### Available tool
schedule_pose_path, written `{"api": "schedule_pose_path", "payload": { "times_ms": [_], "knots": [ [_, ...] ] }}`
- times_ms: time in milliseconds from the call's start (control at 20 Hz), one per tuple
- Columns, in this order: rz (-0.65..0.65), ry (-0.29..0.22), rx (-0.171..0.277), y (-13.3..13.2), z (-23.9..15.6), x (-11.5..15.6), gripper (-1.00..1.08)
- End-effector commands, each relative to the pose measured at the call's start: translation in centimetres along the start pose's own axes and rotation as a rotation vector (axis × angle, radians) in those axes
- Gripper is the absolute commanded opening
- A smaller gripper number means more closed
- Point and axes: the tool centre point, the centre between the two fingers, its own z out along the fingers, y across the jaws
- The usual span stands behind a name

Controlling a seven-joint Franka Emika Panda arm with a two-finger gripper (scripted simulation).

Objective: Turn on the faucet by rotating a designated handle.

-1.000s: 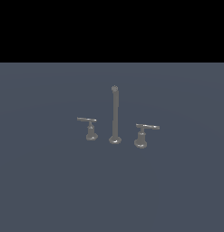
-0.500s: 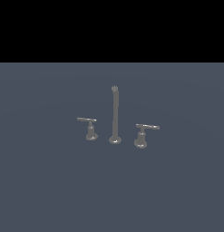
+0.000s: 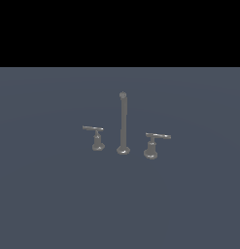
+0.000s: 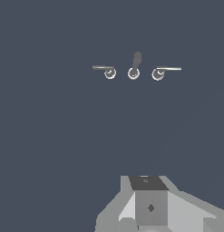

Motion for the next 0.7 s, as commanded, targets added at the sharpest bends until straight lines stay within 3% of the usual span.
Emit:
{"api": "schedule_pose_path", "payload": {
  "times_ms": [0, 650],
  "knots": [
    [0.054, -0.013, 0.024, -0.7, 0.9, 1.4, -1.00],
    [0.427, -0.091, 0.106, -4.7, 7.7, 9.6, -1.00]
  ]
}}
